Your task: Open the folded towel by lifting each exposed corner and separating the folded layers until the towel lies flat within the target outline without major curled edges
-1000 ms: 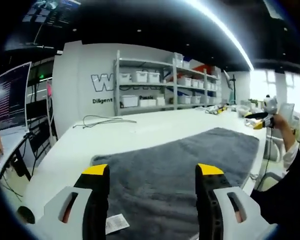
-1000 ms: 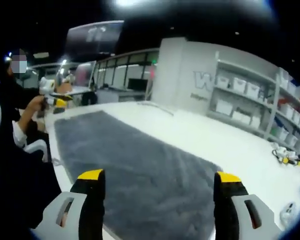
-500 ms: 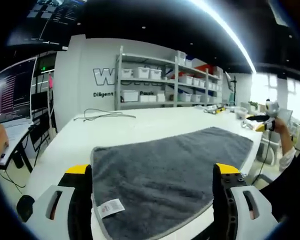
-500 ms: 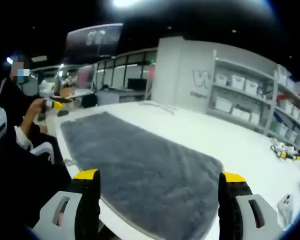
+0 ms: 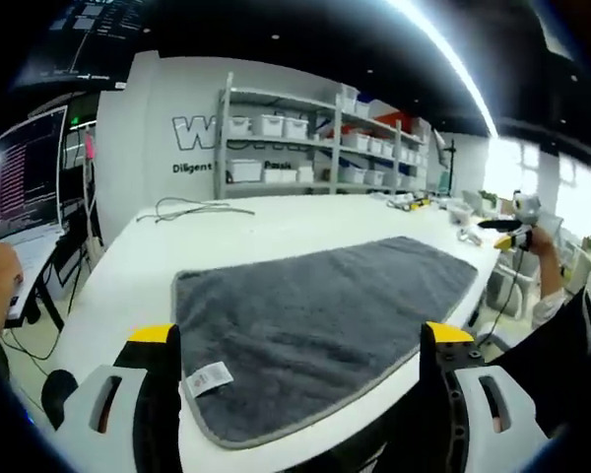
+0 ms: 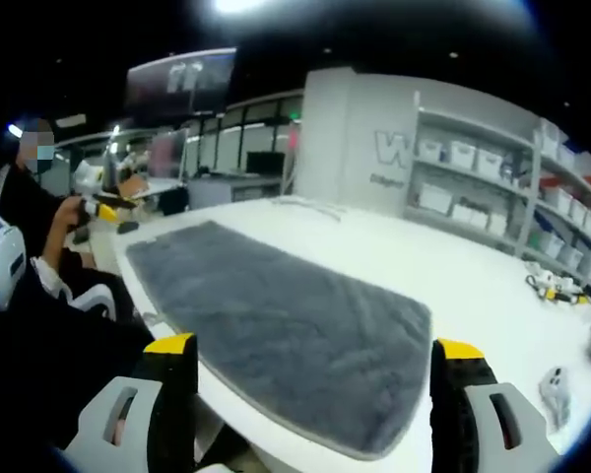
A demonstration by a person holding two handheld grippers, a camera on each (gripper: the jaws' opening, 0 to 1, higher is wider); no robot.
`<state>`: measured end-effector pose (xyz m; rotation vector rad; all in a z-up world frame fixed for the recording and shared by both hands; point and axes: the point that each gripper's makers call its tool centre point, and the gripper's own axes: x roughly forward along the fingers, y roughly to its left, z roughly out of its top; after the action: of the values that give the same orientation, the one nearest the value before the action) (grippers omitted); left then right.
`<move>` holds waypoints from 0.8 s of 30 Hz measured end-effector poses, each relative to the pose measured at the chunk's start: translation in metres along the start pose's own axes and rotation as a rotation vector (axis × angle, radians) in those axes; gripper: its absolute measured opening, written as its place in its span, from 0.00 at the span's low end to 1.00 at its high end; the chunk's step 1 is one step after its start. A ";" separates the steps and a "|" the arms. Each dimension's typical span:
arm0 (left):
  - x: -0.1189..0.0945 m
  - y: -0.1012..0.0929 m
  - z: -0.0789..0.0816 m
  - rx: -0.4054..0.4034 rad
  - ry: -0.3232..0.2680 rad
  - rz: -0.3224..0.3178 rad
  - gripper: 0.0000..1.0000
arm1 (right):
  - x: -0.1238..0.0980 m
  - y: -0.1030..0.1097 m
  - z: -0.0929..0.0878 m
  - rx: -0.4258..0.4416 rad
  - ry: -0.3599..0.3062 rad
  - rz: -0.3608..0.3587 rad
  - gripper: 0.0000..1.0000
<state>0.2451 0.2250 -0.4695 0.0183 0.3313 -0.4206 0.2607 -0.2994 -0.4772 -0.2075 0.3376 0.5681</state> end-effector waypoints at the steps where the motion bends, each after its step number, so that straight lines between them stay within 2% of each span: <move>1: -0.004 0.000 0.002 0.024 0.000 0.013 1.00 | -0.002 0.001 0.001 0.004 -0.001 0.000 1.00; 7: -0.009 -0.001 0.007 0.061 0.000 0.051 1.00 | -0.009 0.007 0.015 -0.010 -0.040 -0.009 1.00; 10: -0.008 -0.005 0.007 0.062 -0.001 0.036 0.99 | -0.011 0.011 0.021 -0.018 -0.050 -0.011 1.00; 12: -0.006 -0.010 0.004 0.047 0.008 0.003 0.99 | -0.012 0.012 0.023 -0.013 -0.058 -0.009 1.00; 18: -0.005 -0.009 0.002 0.054 0.016 0.008 1.00 | -0.012 0.011 0.027 -0.036 -0.068 -0.028 0.99; 24: -0.006 -0.004 0.004 0.032 0.003 0.025 1.00 | -0.009 0.017 0.025 -0.043 -0.047 -0.006 0.99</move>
<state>0.2399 0.2233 -0.4640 0.0538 0.3270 -0.4011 0.2505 -0.2829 -0.4529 -0.2360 0.2794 0.5739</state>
